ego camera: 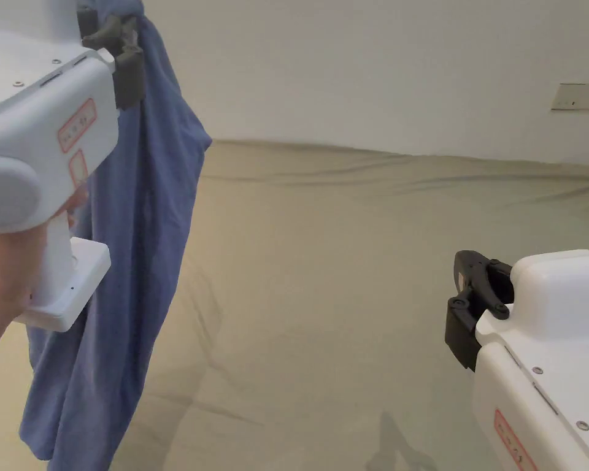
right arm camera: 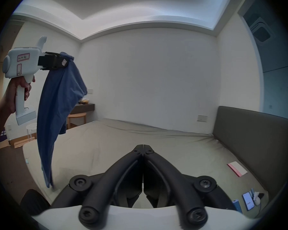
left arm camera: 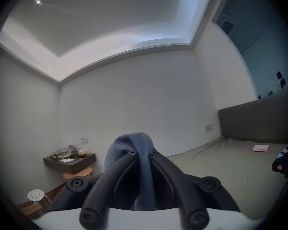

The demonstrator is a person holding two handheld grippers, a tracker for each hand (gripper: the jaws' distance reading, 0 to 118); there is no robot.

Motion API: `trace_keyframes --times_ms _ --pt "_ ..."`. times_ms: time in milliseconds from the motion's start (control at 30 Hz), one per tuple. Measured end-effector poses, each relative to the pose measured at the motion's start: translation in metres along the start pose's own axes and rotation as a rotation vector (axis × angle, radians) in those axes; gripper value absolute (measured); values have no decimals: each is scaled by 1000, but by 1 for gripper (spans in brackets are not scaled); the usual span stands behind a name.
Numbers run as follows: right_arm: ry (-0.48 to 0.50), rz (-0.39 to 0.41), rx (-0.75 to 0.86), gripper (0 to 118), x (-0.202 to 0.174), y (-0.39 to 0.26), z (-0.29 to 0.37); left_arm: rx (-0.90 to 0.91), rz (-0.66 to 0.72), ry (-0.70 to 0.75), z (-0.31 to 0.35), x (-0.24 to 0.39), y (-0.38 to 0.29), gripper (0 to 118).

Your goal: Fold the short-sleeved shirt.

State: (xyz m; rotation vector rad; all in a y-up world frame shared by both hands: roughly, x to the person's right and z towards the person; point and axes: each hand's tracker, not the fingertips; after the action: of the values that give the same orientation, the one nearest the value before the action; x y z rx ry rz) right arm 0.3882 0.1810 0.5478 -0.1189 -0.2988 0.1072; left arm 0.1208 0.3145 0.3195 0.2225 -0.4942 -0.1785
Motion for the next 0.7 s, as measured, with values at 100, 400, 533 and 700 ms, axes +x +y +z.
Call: trace_keyframes --times_ms 100,400,533,700 --pt "-68 3 -15 2 23 -5 9 -4 -24 -116 -29 47 -4 4" --pt "-220 -39 -115 1 86 -40 6 -261 -111 -409 -130 225 -110 4" --pt "-254 -39 -174 2 102 -62 -6 -486 -187 -507 -156 297 -208 4" --pt "-260 -46 -254 1 119 -88 -22 -782 -327 -520 -151 353 -324 4"
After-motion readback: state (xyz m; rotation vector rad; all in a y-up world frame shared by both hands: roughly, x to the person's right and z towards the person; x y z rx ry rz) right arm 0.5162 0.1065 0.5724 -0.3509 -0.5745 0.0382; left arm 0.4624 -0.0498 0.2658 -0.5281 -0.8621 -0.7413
